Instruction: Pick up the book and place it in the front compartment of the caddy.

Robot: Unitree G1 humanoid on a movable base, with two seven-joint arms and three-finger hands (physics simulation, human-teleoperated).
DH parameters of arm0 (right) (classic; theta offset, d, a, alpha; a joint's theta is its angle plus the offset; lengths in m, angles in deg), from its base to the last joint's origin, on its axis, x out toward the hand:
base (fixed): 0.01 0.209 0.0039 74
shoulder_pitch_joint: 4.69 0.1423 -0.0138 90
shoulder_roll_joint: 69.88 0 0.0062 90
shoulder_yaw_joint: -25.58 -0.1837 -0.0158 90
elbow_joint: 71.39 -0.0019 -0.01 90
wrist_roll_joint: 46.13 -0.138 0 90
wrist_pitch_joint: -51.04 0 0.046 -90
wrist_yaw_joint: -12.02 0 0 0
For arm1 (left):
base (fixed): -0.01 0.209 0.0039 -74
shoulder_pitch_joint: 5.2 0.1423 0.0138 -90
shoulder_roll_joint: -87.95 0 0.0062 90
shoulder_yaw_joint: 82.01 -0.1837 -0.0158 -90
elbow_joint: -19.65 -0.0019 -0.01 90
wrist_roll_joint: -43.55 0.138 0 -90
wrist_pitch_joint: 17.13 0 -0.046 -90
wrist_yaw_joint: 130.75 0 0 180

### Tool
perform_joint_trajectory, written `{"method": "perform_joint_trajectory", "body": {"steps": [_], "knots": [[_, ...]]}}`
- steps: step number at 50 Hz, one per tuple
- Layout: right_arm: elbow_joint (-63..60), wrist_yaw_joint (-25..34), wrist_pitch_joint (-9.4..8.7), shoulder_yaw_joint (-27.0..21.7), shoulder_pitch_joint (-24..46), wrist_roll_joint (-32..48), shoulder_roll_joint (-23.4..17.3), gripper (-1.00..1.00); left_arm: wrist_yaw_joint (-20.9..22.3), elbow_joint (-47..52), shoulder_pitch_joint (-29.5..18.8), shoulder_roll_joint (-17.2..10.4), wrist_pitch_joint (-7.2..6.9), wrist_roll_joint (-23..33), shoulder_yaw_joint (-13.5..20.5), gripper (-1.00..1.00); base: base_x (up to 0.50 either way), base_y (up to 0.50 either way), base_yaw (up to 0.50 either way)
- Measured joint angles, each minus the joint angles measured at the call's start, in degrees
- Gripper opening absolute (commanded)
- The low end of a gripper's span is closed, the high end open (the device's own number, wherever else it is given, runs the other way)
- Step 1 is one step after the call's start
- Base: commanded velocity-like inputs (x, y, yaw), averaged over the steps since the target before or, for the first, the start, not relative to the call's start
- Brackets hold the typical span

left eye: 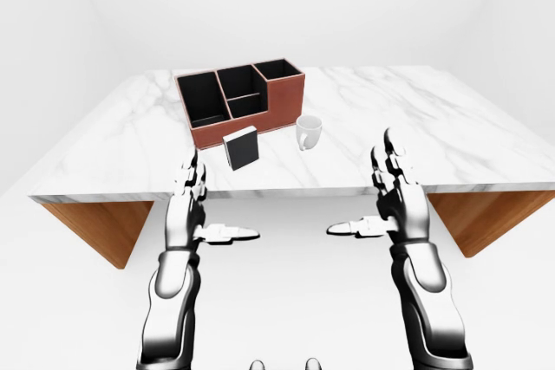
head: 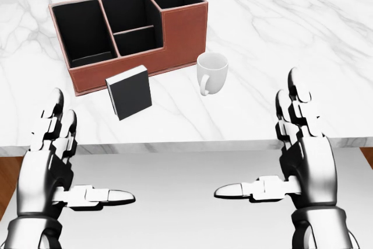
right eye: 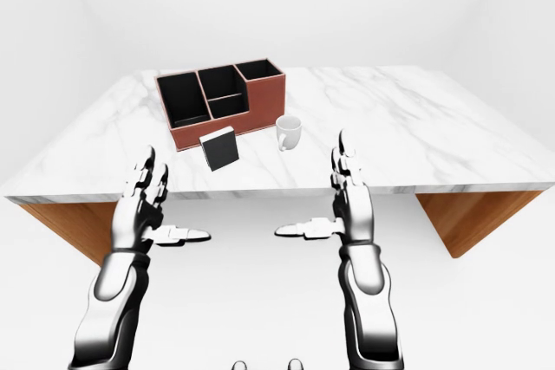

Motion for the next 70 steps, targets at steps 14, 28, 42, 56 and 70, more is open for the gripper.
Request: {"method": "perform_joint_trajectory", "body": {"steps": [14,28,42,56,70], "knots": [[-9.4,0.3,0.00,-0.6,0.5,0.0,-0.2,1.00,0.6,6.4,0.1,-0.2,0.00,-0.4,0.8,1.00,0.00,0.00,0.00],[-15.4,0.3,0.00,-1.2,1.3,-0.3,-0.3,1.00,1.0,11.1,0.1,-0.3,0.00,-0.8,1.6,1.00,0.00,0.00,0.00],[-18.5,0.8,0.00,-1.9,1.3,-1.4,-0.5,1.00,1.2,13.1,0.2,-0.1,0.00,-1.1,1.7,1.00,0.00,0.27,0.00],[-19.4,1.1,0.00,-2.0,1.3,-1.7,-0.5,1.00,1.3,13.5,0.3,-0.2,0.00,-1.2,1.8,1.00,0.00,0.50,0.00],[-19.4,1.1,0.00,-1.6,1.2,-1.6,-0.3,1.00,1.2,13.2,0.3,-0.3,0.00,-1.2,2.0,1.00,0.00,0.19,0.00]]}}
